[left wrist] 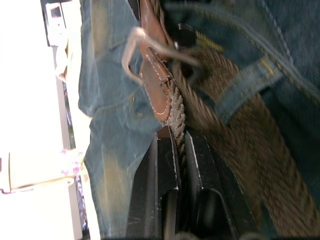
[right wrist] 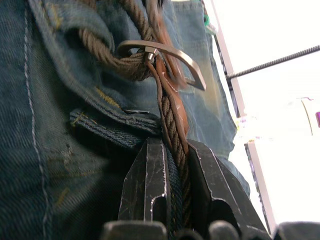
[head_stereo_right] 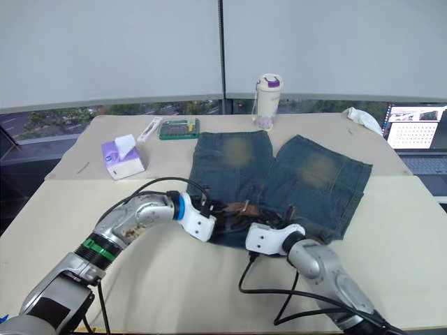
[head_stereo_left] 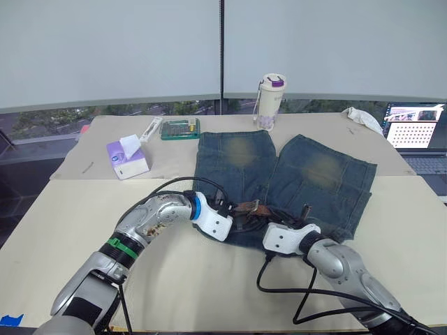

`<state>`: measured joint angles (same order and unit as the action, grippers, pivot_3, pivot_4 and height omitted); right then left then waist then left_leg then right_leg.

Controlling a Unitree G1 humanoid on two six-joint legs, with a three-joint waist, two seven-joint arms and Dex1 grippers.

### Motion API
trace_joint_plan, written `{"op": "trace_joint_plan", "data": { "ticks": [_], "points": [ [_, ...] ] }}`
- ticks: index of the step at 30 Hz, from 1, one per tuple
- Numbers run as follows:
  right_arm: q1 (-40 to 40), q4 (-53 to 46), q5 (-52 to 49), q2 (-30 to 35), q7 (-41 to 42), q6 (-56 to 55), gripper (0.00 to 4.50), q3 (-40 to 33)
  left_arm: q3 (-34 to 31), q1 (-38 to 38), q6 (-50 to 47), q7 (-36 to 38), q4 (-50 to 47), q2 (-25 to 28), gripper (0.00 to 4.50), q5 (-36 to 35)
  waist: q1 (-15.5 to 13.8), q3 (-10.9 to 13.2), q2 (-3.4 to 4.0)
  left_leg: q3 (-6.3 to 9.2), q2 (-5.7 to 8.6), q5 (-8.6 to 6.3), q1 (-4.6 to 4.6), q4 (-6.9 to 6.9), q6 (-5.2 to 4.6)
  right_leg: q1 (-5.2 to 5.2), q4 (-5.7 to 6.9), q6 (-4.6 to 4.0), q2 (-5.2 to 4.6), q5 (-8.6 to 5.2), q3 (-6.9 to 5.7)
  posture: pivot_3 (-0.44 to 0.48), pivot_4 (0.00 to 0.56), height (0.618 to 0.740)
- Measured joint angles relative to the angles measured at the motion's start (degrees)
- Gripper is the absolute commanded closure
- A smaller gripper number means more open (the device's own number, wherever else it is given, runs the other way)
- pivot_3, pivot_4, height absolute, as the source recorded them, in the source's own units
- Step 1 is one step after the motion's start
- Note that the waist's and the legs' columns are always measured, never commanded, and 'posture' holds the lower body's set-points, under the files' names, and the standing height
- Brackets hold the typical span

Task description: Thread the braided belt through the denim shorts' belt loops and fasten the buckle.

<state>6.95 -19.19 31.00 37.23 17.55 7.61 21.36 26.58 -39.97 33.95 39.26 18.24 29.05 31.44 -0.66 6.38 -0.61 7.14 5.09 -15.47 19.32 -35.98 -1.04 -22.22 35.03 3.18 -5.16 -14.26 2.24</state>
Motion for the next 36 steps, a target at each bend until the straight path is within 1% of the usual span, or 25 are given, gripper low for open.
{"op": "trace_joint_plan", "data": {
  "ticks": [4, 8, 11, 15, 17, 19, 20, 24, 26, 29, 32, 34, 36],
  "points": [
    [0.01, 0.74, 0.43, -0.83, 0.80, -0.97, 4.35, -0.11, 0.43, -0.83, -0.38, -0.76, 1.82, -3.06, 4.50, 0.02, 0.04, 0.00, 0.00, -0.01, 0.00, 0.00, 0.00, 0.00, 0.00, -0.01, 0.02, 0.00, 0.01, 0.00, 0.00, 0.000, 0.150, 0.740],
    [-0.78, 1.34, -0.02, -2.76, 1.22, -0.91, 4.35, -2.24, -0.15, -0.96, -3.72, -1.17, 3.03, -6.84, 4.50, -0.72, 0.07, -0.02, 0.02, -0.01, 0.00, 0.01, -0.01, -0.01, 0.01, -0.01, 0.06, 0.00, 0.01, 0.00, 0.00, 0.000, 0.150, 0.740],
    [-2.24, 1.25, -1.07, -5.20, 1.73, 0.63, 4.35, -4.78, -1.58, 1.40, -8.83, -2.61, 2.98, -10.85, 4.50, -2.49, -0.07, -0.03, 0.02, 0.00, 0.03, 0.00, 0.01, -0.15, -0.01, 0.03, 0.09, 0.00, 0.00, 0.00, 0.01, 0.000, 0.150, 0.740],
    [-4.55, 0.07, -3.70, -7.60, 3.76, 1.67, 4.35, -6.75, -1.78, 4.22, -12.84, -2.73, 1.31, -12.99, 4.50, -4.38, -0.02, -0.04, 0.04, 0.00, 0.01, -0.01, 0.00, -0.14, -0.02, 0.02, 0.10, -0.01, 0.01, 0.01, 0.02, 0.000, 0.150, 0.740],
    [-5.71, -1.32, -6.74, -9.55, 5.17, 3.70, 4.35, -8.24, -1.83, 5.23, -14.44, -2.64, -0.18, -13.45, 4.50, -4.89, -0.02, -0.04, 0.04, 0.00, 0.00, -0.01, -0.01, -0.13, -0.03, 0.03, 0.09, -0.01, 0.02, 0.01, 0.02, 0.000, 0.150, 0.740],
    [-6.96, -3.20, -10.28, -12.41, 6.84, 7.70, 3.30, -9.99, -1.94, 6.49, -15.76, -2.63, -1.46, -13.69, 4.50, -5.64, 0.02, -0.05, 0.06, 0.00, -0.01, -0.02, -0.02, -0.12, -0.03, 0.03, 0.10, -0.01, 0.02, 0.01, 0.05, 0.000, 0.150, 0.740],
    [-7.54, -4.21, -11.87, -13.33, 7.51, 9.17, 3.04, -10.63, -1.88, 6.89, -16.17, -2.58, -1.57, -13.69, 4.50, -5.83, -0.01, -0.06, 0.08, 0.00, -0.01, -0.02, -0.01, -0.13, -0.04, 0.02, 0.10, -0.01, 0.01, 0.01, 0.06, 0.000, 0.150, 0.740],
    [-7.55, -10.34, -18.48, -15.32, 11.28, 13.72, 1.61, -11.24, -1.71, 7.43, -17.63, -2.62, -1.56, -13.83, 4.50, -6.09, -0.13, -0.07, 0.09, 0.03, 0.00, -0.04, -0.02, -0.14, -0.06, 0.06, 0.08, -0.01, 0.00, 0.01, 0.01, 0.000, 0.150, 0.740],
    [-7.66, -12.28, -22.72, -16.61, 12.73, 16.56, 0.97, -12.61, -1.70, 7.42, -17.69, -2.74, -1.56, -13.92, 4.50, -6.13, -0.14, -0.07, 0.10, 0.03, 0.02, -0.04, -0.01, -0.14, -0.07, 0.06, 0.08, -0.01, -0.02, 0.01, 0.02, 0.000, 0.150, 0.740],
    [-7.21, -15.46, -29.77, -16.66, 14.55, 22.44, 0.97, -18.69, -1.65, 7.46, -17.66, -2.91, -1.55, -13.92, 4.50, -6.21, -0.20, -0.07, 0.09, 0.03, 0.04, -0.06, -0.01, -0.15, -0.10, 0.06, 0.07, -0.02, -0.04, 0.01, 0.03, 0.000, 0.150, 0.740],
    [-5.06, -16.26, -33.64, -13.22, 16.13, 25.54, 0.97, -24.12, -1.65, 7.75, -17.63, -3.30, -1.55, -13.85, 4.50, -6.33, -0.11, -0.07, 0.10, 0.02, 0.03, -0.07, -0.02, -0.12, -0.11, 0.04, 0.08, -0.02, -0.02, 0.01, 0.03, 0.000, 0.150, 0.740],
    [-3.60, -16.21, -34.64, -11.41, 16.37, 25.90, 0.97, -25.65, -1.65, 7.97, -17.58, -3.60, -1.55, -13.80, 4.50, -6.51, -0.07, -0.09, 0.13, 0.02, 0.01, -0.06, -0.03, -0.08, -0.10, 0.03, 0.09, -0.02, -0.01, 0.01, 0.02, 0.000, 0.150, 0.740],
    [-2.46, -15.51, -34.51, -10.05, 16.25, 25.28, 0.97, -25.66, -1.61, 8.05, -17.51, -3.72, -1.54, -13.79, 4.50, -6.68, -0.08, -0.10, 0.15, 0.01, 0.00, -0.06, -0.03, -0.09, -0.10, 0.04, 0.09, -0.02, -0.02, 0.01, 0.02, 0.000, 0.150, 0.740]
  ]
}}
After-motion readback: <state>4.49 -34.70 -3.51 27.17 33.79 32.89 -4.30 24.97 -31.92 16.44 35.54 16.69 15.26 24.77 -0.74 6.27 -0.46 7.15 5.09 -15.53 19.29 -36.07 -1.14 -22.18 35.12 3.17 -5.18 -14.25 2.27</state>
